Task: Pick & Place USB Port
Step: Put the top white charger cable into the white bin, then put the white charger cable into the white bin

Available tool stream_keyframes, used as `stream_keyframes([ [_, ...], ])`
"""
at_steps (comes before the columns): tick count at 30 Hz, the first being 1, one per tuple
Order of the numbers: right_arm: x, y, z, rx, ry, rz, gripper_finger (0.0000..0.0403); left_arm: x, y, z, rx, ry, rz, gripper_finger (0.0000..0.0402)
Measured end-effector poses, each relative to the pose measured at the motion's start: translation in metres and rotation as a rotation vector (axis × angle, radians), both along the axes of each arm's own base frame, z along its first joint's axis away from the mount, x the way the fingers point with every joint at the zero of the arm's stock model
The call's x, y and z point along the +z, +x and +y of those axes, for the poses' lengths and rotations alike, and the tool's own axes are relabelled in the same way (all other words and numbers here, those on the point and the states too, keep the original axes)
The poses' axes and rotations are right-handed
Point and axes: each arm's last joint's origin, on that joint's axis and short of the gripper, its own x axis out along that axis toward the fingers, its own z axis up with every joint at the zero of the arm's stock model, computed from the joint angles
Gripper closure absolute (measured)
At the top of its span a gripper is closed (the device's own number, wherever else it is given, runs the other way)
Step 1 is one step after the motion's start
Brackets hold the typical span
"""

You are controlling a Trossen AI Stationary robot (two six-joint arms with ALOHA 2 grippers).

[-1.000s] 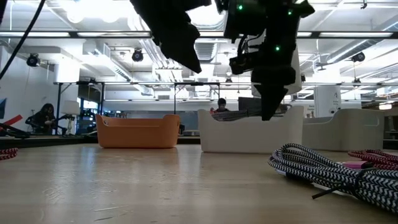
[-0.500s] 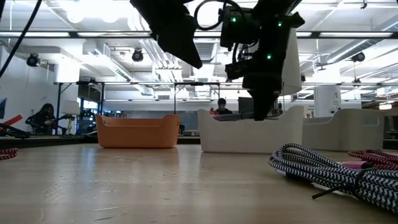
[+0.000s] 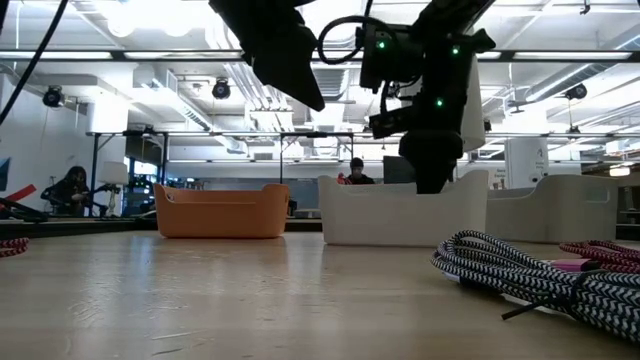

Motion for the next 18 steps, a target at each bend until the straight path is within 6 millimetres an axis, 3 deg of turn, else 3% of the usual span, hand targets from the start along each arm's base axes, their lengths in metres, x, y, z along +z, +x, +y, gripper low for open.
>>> stream_keyframes([
  [10, 0.011, 0.007, 0.0, 0.002, -0.001, -0.042, 0.026, 0.0, 0.0, 0.0, 0.0, 0.0, 0.001, 0.0287],
  [18, 0.047, 0.015, 0.007, -0.009, 0.011, -0.043, 0.0261, -0.001, -0.001, -0.001, -0.011, -0.005, 0.016, 0.0287],
])
